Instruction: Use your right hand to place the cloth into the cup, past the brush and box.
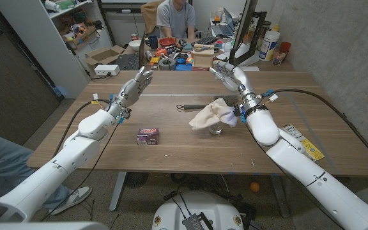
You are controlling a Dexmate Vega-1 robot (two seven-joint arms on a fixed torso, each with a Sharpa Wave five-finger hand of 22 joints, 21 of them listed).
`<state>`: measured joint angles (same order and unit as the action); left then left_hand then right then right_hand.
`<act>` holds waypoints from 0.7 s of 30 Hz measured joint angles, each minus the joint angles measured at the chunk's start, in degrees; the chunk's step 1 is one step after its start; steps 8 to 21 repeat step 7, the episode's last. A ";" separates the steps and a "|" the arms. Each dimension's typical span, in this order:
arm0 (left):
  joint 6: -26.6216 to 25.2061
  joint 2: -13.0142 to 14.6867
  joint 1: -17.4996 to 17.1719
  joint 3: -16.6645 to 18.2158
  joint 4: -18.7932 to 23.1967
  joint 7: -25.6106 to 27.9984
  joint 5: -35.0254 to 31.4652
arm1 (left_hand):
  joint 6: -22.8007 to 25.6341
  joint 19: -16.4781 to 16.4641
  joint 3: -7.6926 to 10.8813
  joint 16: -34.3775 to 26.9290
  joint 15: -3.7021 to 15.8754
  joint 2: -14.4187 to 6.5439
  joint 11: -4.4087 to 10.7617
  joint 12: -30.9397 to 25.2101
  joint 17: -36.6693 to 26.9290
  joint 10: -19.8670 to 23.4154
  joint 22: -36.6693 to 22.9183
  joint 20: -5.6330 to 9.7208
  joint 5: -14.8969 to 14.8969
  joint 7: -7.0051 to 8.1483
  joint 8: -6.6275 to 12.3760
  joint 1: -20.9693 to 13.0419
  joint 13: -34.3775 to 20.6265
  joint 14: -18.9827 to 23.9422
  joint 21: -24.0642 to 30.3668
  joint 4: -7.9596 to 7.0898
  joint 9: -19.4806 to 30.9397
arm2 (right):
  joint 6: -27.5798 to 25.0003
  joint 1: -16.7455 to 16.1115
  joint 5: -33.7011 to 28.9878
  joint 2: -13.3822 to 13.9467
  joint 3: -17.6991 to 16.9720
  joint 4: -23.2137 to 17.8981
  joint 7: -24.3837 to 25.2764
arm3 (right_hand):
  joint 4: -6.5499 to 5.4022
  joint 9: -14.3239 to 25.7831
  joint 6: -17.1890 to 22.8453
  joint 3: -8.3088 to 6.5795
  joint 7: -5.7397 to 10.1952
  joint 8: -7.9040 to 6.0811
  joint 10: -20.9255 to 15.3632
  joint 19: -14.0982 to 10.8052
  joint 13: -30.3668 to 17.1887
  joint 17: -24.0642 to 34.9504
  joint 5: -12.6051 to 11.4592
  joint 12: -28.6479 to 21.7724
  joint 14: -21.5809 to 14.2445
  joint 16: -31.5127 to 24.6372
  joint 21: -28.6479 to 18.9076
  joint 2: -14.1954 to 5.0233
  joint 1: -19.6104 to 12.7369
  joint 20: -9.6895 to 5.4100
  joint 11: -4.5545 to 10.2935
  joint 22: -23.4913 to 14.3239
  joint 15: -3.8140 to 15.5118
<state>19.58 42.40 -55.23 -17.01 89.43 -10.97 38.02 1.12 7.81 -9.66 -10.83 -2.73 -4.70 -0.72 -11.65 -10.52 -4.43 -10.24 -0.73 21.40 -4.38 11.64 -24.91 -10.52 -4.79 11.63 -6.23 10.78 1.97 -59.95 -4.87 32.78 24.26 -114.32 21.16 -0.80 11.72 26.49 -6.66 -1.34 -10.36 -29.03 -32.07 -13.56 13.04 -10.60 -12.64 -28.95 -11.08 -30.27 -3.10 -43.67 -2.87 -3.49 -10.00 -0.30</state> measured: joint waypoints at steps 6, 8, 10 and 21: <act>1.03 0.96 -1.18 1.17 0.95 -0.79 0.65 | 0.00 0.00 0.00 0.00 0.00 0.00 0.00 0.00 0.00 0.00 0.00 0.00 0.00 0.00 0.00 0.00 0.00 0.00 0.00 0.00 0.00 | 1.61 0.32 0.97 -1.81 1.12 0.96 1.06 | -0.25 -0.27 0.00 0.25 0.00 0.00 0.00 0.00 0.27 0.00 0.00 0.00 -0.22 0.00 0.00 -0.26 0.25 0.00 0.00 0.00 0.22; 1.07 2.13 -2.44 2.46 2.25 -0.87 0.68 | 0.00 0.00 0.00 0.00 0.00 0.00 0.00 0.00 0.00 0.00 0.00 0.00 0.00 0.00 0.00 0.00 0.00 0.00 0.00 0.00 0.00 | 2.51 0.33 1.55 -1.90 1.18 0.98 2.44 | -0.25 -0.27 0.00 0.25 0.00 0.00 0.00 0.00 0.27 0.00 0.00 0.00 -0.22 0.00 0.00 -0.26 0.25 0.00 0.00 0.00 0.22; 1.07 2.13 -2.44 2.46 2.25 -0.87 0.68 | 0.00 0.00 0.00 0.00 0.00 0.00 0.00 0.00 0.00 0.00 0.00 0.00 0.00 0.00 0.00 0.00 0.00 0.00 0.00 0.00 0.00 | 2.51 0.33 1.55 -1.90 1.18 0.98 2.44 | -0.25 -0.27 0.00 0.25 0.00 0.00 0.00 0.00 0.27 0.00 0.00 0.00 -0.22 0.00 0.00 -0.26 0.25 0.00 0.00 0.00 0.22; 1.07 2.13 -2.44 2.46 2.25 -0.87 0.68 | 0.00 0.00 0.00 0.00 0.00 0.00 0.00 0.00 0.00 0.00 0.00 0.00 0.00 0.00 0.00 0.00 0.00 0.00 0.00 0.00 0.00 | 2.51 0.33 1.55 -1.90 1.18 0.98 2.44 | -0.25 -0.27 0.00 0.25 0.00 0.00 0.00 0.00 0.27 0.00 0.00 0.00 -0.22 0.00 0.00 -0.26 0.25 0.00 0.00 0.00 0.22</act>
